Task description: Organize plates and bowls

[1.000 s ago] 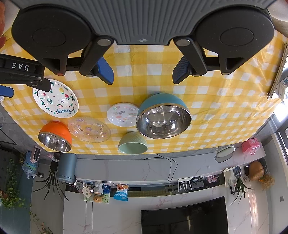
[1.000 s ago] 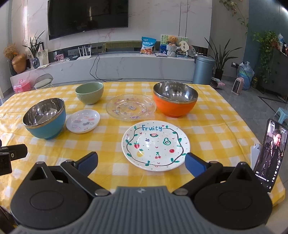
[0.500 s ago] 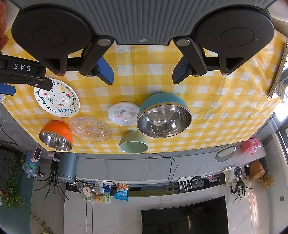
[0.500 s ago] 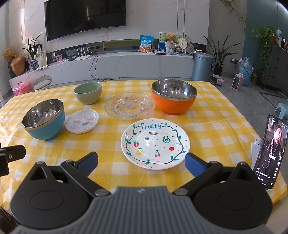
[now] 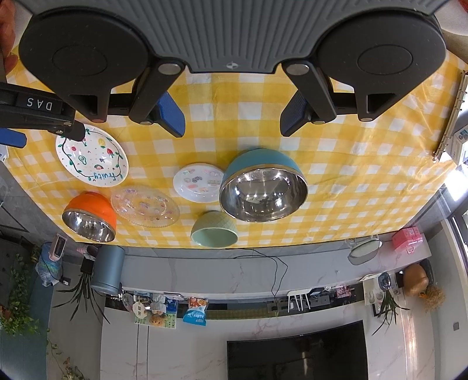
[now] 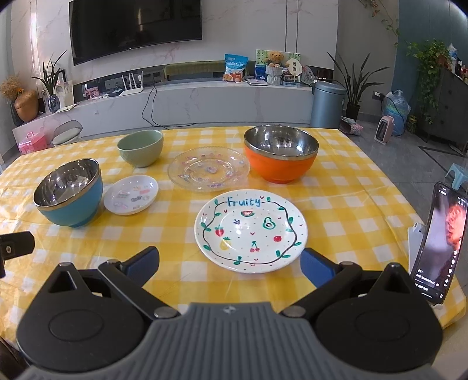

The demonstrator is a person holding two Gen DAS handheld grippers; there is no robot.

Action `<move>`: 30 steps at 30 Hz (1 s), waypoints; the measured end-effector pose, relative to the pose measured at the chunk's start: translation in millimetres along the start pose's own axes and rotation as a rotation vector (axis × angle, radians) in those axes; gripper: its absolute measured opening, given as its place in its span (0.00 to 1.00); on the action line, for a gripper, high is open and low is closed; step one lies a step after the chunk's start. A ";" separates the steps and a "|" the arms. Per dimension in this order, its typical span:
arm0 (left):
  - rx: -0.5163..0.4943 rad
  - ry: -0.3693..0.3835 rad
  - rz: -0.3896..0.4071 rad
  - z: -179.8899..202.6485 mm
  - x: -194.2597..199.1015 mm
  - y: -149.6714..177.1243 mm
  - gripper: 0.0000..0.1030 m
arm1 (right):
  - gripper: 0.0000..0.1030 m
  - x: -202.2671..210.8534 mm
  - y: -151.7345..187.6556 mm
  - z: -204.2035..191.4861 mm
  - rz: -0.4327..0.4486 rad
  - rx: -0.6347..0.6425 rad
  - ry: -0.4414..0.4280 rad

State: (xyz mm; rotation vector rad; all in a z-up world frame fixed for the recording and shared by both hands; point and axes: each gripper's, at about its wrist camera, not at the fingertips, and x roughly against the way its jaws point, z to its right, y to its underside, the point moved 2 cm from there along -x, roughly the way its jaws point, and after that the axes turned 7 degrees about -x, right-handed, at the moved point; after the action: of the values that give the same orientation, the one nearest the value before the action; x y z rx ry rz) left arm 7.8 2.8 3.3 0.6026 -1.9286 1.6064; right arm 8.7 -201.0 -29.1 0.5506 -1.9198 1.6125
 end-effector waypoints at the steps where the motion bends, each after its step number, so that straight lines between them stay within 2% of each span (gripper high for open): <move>1: 0.000 0.001 0.001 -0.9 -0.1 -0.1 0.84 | 0.98 0.1 -0.2 0.0 -0.001 0.001 0.001; 19: -0.013 0.014 -0.050 0.7 -9.1 1.7 0.84 | 0.98 -1.5 -0.5 0.3 -0.020 -0.002 0.018; 23: -0.036 0.039 -0.130 3.1 -22.1 -1.2 0.84 | 0.98 -12.1 -2.5 -1.8 -0.104 0.013 0.029; 26: -0.047 0.076 -0.206 4.7 -36.0 -1.4 0.84 | 0.98 -24.2 -4.3 -3.1 -0.199 0.006 0.033; 30: -0.065 0.122 -0.310 1.6 -55.9 -2.6 0.84 | 0.98 -37.6 -9.9 -10.7 -0.317 -0.019 -0.013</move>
State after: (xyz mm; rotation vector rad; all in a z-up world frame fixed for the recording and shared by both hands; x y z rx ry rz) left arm 51.1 0.2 -32.3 0.7195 -1.6969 1.3487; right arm 45.1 -194.2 -45.1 0.8141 -1.7517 1.3886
